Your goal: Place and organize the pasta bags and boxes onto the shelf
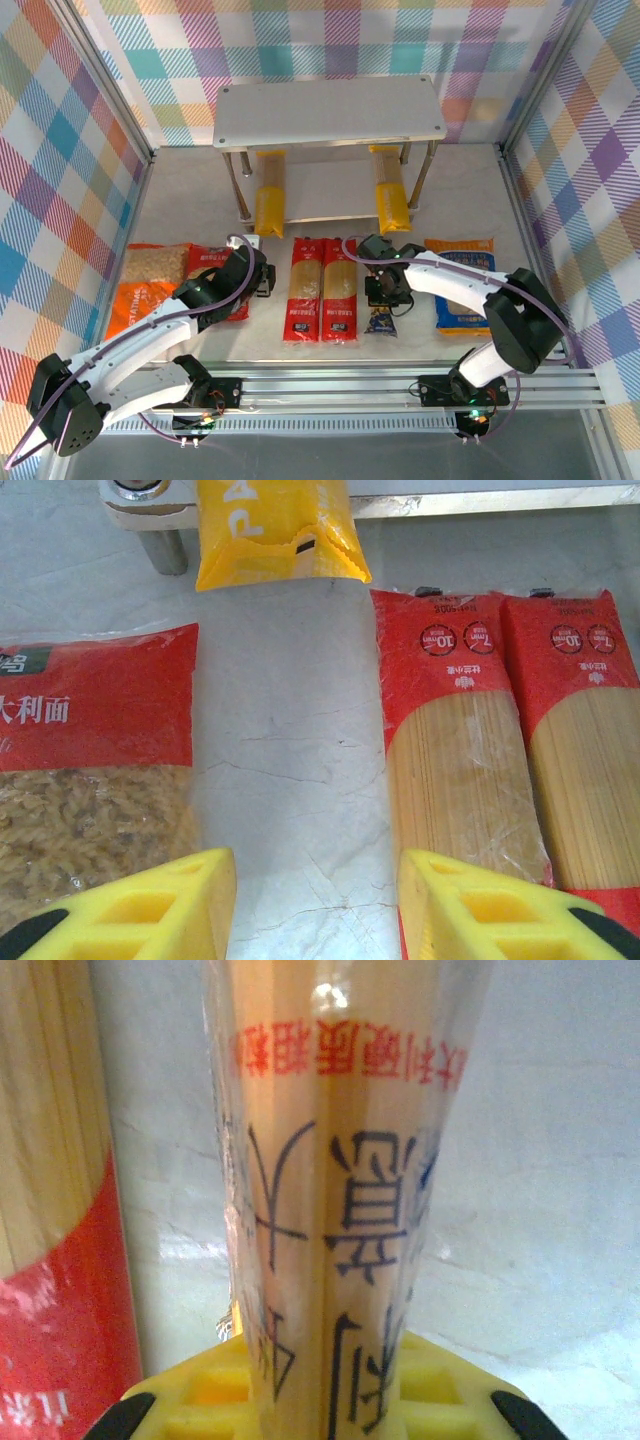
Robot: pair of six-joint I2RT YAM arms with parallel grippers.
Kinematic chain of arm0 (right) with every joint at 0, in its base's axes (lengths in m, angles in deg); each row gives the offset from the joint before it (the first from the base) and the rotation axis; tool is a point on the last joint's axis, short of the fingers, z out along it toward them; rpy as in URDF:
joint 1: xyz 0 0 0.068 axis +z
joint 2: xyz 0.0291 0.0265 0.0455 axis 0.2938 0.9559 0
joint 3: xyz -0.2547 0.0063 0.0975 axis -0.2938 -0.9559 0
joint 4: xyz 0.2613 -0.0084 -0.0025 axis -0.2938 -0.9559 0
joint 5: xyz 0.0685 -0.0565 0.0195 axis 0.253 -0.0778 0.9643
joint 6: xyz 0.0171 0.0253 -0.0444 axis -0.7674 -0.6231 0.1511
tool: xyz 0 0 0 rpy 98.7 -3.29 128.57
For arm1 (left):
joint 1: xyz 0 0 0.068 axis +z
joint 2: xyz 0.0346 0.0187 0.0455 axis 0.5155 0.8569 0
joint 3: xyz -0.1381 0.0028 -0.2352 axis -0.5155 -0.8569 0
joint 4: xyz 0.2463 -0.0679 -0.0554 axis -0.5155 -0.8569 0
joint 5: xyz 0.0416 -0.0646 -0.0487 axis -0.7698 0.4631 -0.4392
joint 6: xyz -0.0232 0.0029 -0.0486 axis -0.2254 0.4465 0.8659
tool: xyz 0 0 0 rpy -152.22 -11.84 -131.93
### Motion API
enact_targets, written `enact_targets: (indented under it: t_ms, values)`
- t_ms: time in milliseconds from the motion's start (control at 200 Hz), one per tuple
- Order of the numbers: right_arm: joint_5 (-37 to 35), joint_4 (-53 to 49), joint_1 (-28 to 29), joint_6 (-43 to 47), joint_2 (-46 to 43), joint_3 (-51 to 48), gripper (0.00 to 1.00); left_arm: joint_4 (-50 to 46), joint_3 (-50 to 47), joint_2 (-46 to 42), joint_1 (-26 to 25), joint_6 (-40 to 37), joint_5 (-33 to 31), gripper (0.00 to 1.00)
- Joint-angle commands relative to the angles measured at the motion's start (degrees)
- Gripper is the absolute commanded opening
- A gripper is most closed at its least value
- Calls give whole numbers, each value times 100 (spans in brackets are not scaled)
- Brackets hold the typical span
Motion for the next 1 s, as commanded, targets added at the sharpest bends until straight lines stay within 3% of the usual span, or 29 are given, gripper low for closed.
enact_targets:
  t_ms: [0,365,570,825,995]
  values:
    - [38,-363,35,142,-370,45,0,-10,95,82,-32,-13,-110,46]
    - [859,-730,71,814,-1664,426,0,8,261,194,-32,-46,-146,46]
    - [1039,-700,70,899,-1970,770,0,42,295,242,-30,-57,-139,46]
    - [-98,-496,53,1253,-799,2013,0,49,382,211,-32,-112,-144,47]
    - [-440,-241,-371,1567,216,2740,0,159,331,133,-31,-93,-143,47]
